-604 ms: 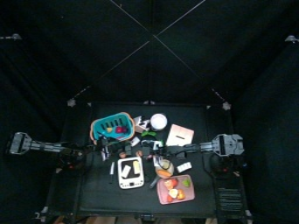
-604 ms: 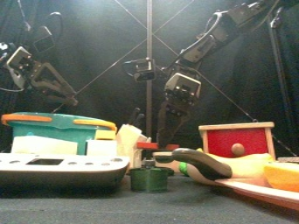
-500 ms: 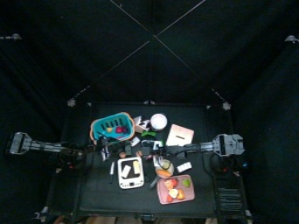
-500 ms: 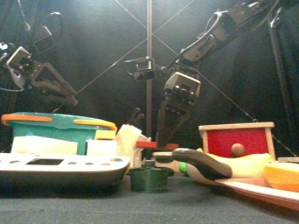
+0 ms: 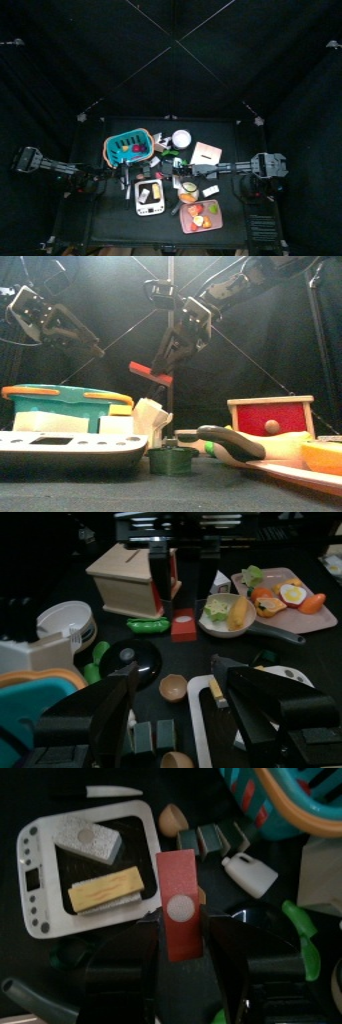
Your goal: Hand over salmon
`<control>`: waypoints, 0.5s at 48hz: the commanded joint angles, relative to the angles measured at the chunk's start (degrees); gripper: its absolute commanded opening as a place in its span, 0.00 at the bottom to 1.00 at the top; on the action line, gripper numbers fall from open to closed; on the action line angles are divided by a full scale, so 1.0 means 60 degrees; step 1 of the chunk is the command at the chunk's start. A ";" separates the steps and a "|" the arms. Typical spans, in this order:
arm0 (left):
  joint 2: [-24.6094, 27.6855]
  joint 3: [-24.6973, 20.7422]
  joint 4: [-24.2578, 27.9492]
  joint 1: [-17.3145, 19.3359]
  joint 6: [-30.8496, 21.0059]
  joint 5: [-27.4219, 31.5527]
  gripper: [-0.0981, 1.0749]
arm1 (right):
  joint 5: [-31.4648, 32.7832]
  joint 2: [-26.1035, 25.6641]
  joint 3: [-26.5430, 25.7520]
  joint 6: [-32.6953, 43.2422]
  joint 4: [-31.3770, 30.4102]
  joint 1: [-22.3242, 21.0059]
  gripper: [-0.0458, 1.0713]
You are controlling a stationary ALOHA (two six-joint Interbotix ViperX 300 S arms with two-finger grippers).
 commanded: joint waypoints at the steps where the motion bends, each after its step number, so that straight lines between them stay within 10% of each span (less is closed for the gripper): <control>1: 0.0483 -0.0513 0.0190 -0.0015 -0.0015 -0.0190 0.88 | -0.0337 -0.0425 -0.0308 0.0000 0.0015 -0.0015 0.65; 24: 0.0571 -0.0513 0.0308 -0.0088 -0.0015 -0.2183 0.88 | -0.2622 -0.1377 0.0615 0.0000 0.0396 -0.0103 0.65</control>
